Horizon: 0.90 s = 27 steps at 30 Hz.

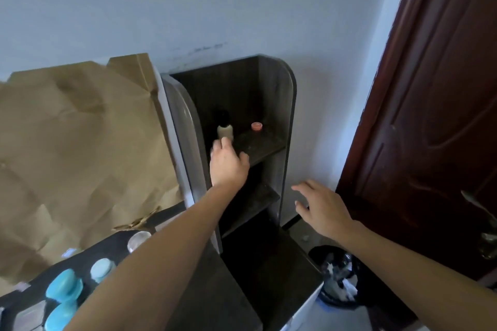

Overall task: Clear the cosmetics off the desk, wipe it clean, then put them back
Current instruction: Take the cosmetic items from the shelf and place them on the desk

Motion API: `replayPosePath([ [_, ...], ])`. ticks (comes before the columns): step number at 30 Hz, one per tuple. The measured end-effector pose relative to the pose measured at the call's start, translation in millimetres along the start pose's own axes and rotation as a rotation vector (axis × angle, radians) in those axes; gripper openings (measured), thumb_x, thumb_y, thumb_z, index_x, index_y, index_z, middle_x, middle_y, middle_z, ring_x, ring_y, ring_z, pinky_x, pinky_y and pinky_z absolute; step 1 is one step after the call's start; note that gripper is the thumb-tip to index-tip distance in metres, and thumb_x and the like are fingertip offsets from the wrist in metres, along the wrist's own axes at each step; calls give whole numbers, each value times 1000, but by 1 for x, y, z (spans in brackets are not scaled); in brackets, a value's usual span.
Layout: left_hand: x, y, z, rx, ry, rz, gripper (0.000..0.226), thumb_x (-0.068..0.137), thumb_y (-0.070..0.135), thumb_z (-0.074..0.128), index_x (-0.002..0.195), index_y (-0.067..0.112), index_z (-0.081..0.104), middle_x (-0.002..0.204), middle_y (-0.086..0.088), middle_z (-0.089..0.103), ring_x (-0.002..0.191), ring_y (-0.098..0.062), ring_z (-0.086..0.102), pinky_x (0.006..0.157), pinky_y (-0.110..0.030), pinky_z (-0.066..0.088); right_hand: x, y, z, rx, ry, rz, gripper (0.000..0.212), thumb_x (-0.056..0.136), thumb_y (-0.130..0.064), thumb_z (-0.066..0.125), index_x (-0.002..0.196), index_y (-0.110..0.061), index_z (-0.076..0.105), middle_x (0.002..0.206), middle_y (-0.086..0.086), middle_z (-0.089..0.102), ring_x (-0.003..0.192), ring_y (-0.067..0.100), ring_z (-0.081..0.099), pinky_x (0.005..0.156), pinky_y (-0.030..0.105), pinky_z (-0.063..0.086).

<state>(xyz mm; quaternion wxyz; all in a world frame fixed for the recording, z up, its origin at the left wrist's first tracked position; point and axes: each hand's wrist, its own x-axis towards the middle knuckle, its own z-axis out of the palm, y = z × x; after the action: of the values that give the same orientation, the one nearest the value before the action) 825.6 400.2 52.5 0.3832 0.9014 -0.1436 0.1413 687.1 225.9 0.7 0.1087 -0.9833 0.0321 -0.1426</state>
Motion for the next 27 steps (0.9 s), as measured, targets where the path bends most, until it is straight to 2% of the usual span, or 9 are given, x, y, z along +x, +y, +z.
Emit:
replayPosePath([
  [3, 46, -1, 20, -129, 27, -222, 60, 89, 21, 60, 139, 8, 30, 140, -15, 35, 129, -34, 38, 104, -43, 36, 40, 14, -3, 10, 28, -47, 36, 91, -27, 55, 126, -20, 54, 114, -3, 56, 99, 12, 57, 76, 17, 43],
  [5, 70, -6, 34, -192, 31, -311, 71, 88, 24, 62, 144, 13, 19, 146, -14, 28, 136, -33, 29, 109, -47, 31, 68, 20, -5, 39, 50, -78, 34, 91, -26, 55, 125, -19, 55, 114, -3, 56, 97, 12, 57, 79, 25, 50],
  [9, 93, -9, 55, -196, 66, -419, 60, 86, 24, 65, 134, 15, 30, 139, -12, 36, 130, -32, 37, 102, -46, 36, 118, 22, -5, 76, 136, -183, 30, 89, -22, 58, 119, -17, 59, 114, -3, 58, 85, 12, 60, 69, 25, 52],
  [11, 99, -10, 59, -153, 86, -435, 50, 87, 23, 64, 128, 14, 37, 135, -11, 39, 125, -31, 42, 100, -44, 39, 142, 19, -2, 86, 169, -235, 29, 88, -19, 59, 117, -15, 60, 113, -1, 59, 88, 13, 59, 67, 26, 51],
  [13, 104, -14, 62, -88, 83, -427, 44, 88, 24, 63, 125, 13, 42, 133, -11, 40, 123, -31, 43, 100, -43, 39, 169, 12, 5, 48, 160, -244, 33, 88, -19, 58, 121, -14, 57, 118, 2, 56, 102, 18, 56, 72, 30, 52],
  [16, 103, -23, 65, -70, 79, -397, 41, 89, 23, 61, 123, 11, 42, 132, -11, 42, 123, -30, 44, 103, -41, 38, 210, 2, 17, -57, 34, -171, 48, 89, -18, 53, 135, -13, 42, 139, 5, 40, 126, 24, 39, 85, 36, 48],
  [19, 94, -29, 64, -119, 75, -360, 35, 89, 23, 59, 117, 14, 39, 124, -13, 49, 116, -30, 49, 98, -38, 42, 243, -4, 26, -129, -116, -124, 56, 89, -12, 53, 141, -9, 32, 150, 13, 24, 138, 29, 23, 103, 39, 38],
  [22, 81, -30, 59, -122, 49, -335, 32, 90, 25, 58, 114, 18, 37, 115, -13, 52, 105, -29, 53, 87, -35, 43, 260, -9, 35, -187, -191, -90, 59, 85, -11, 58, 139, -8, 33, 141, 18, 30, 129, 34, 31, 100, 41, 43],
  [27, 53, -18, 50, -104, 89, -302, 35, 89, 25, 60, 117, 18, 40, 108, -7, 59, 97, -24, 59, 79, -33, 48, 260, 2, 42, -197, -133, -173, 39, 86, -17, 56, 123, -8, 49, 125, 15, 42, 113, 33, 39, 90, 38, 46],
])
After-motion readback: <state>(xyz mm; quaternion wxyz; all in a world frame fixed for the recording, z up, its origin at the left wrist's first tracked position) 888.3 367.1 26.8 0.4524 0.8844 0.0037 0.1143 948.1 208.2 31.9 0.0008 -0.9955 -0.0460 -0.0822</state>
